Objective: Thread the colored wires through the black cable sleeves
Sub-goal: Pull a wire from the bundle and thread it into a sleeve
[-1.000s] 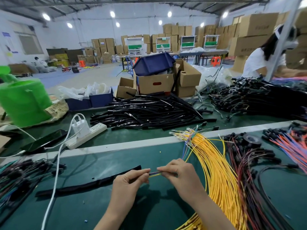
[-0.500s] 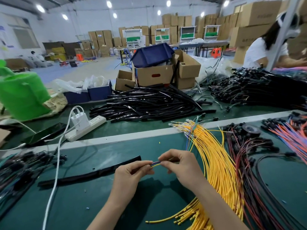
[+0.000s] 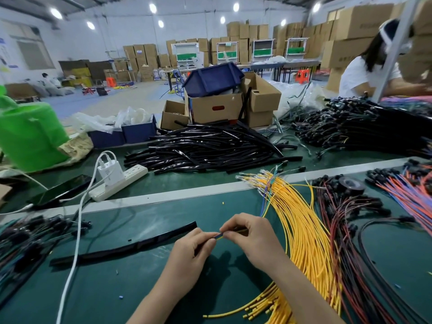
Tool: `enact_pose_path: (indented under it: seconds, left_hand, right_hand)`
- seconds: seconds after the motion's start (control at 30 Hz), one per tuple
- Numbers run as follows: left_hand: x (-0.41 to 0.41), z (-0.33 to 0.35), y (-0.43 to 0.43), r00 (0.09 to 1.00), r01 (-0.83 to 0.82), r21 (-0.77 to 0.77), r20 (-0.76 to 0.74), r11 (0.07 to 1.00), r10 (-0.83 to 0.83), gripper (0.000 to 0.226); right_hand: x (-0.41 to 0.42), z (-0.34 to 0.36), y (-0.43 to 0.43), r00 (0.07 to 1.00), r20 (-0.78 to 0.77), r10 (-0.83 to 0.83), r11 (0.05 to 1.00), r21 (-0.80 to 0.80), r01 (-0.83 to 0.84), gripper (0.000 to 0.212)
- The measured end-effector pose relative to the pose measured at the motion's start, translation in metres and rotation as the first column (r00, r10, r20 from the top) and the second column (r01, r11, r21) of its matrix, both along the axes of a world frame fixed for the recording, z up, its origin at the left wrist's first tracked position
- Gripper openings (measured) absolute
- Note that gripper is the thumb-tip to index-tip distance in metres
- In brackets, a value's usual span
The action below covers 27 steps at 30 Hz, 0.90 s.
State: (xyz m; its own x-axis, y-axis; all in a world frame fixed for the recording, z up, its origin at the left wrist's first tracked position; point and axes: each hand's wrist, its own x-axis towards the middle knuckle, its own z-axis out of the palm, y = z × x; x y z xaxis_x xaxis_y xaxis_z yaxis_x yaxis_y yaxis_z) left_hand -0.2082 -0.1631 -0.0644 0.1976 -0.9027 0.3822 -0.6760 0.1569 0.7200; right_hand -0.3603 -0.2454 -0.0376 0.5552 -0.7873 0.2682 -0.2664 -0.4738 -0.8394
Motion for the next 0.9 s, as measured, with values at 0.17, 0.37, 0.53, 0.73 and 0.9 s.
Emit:
enact_pose_path:
  seconds: [0.17,0.37,0.53,0.73,0.9]
  left_hand:
    - [-0.001,-0.002,0.000,0.984,-0.019,0.014,0.180,1.000,0.016,0.018]
    - [0.004,-0.005,-0.002,0.981,-0.049,0.056,0.191,0.997,0.037,0.032]
    - [0.008,-0.002,0.000,0.998,-0.039,0.056,0.050,0.998,0.036,0.026]
    - [0.015,-0.007,0.006,1.000,0.006,0.099,0.002,0.995,-0.006,0.026]
    - [0.008,-0.008,-0.001,1.000,0.011,0.105,-0.017,0.994,-0.010,0.023]
  right_hand:
    - [0.001,-0.003,-0.001,1.000,-0.012,0.007,1.000,-0.026,-0.007,0.011]
    - [0.004,-0.004,-0.001,1.000,-0.009,-0.018,0.996,-0.085,0.018,0.007]
    - [-0.014,0.015,-0.017,0.944,0.166,-0.285,0.958,0.009,0.288,0.010]
    - [-0.101,0.033,-0.070,0.765,0.074,-0.639,0.754,0.256,0.605,0.015]
    - [-0.155,0.032,-0.115,0.606,-0.493,-0.625,0.678,0.042,0.734,0.043]
